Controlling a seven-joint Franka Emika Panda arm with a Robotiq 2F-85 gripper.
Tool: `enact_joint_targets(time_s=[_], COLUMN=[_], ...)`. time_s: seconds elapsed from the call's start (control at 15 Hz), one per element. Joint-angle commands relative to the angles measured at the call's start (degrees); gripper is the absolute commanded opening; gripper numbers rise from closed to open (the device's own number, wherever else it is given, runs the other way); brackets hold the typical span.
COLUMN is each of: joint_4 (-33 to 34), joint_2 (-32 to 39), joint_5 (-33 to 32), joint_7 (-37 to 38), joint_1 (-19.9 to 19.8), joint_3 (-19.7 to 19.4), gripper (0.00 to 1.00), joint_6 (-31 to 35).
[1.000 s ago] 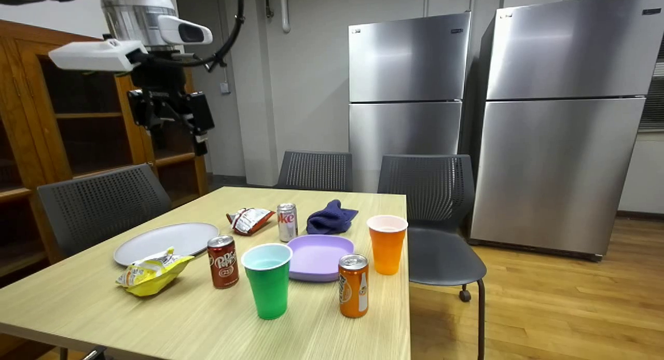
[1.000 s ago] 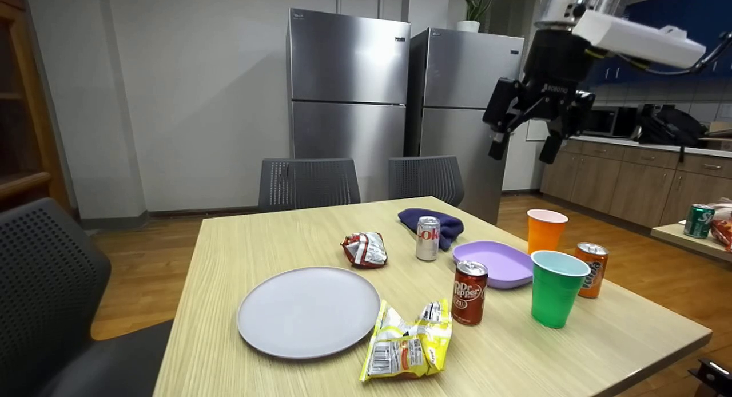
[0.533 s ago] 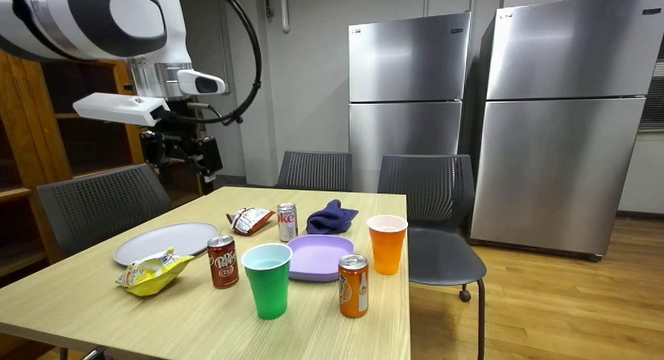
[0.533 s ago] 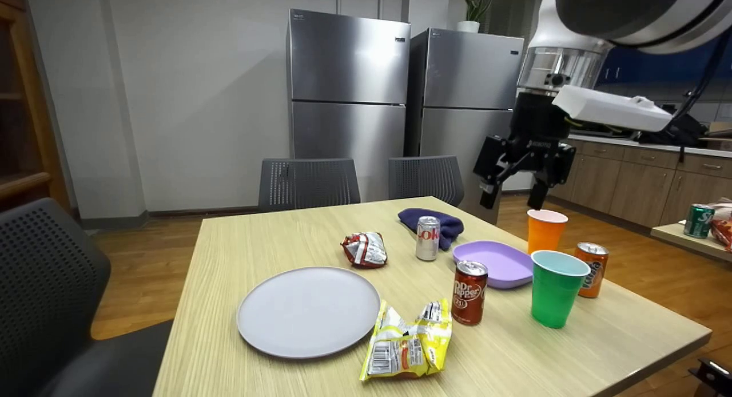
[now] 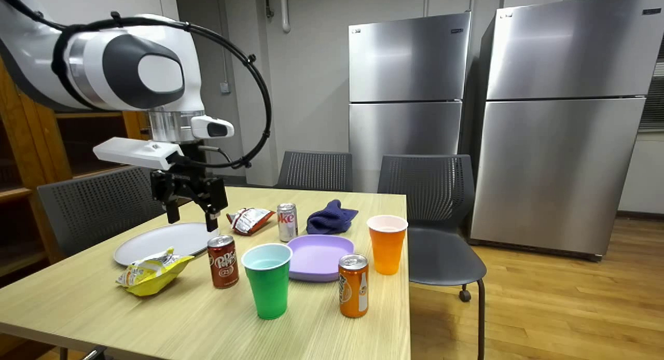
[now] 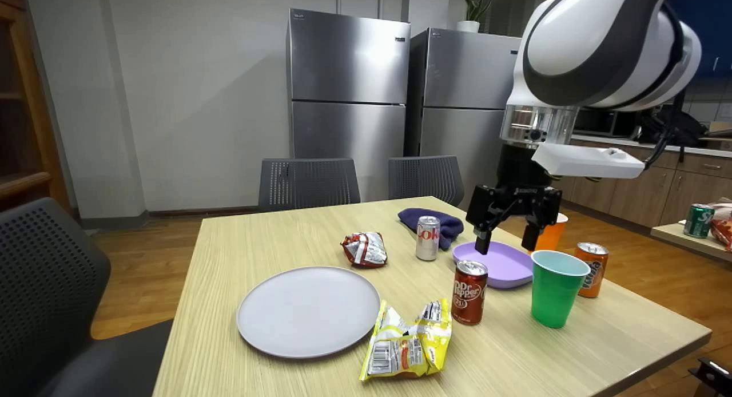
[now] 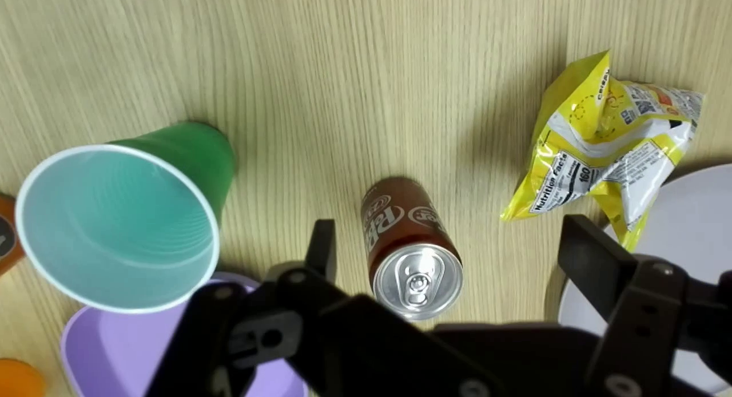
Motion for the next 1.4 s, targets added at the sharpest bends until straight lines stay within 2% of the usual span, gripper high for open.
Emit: enact_joint_targets(time_s=[0.0,0.33,0.87,1.33], joint_4=[4.21,8.89,14.49,17.4], joint_2=[6.47,12.72,19.3,23.79], joint_5=[-1.91,-3.74,-10.81,-12.4], joint_7=[0.89,1.49,4.71,6.55], joint_1=[-0.49,-0.28,0.52,1.71], joint_3=[0.64,0.27,-1.86,-2.63], gripper=[1.0,1.0,1.0,1.0], joint_6=[0.63,0.35,0.93,1.38])
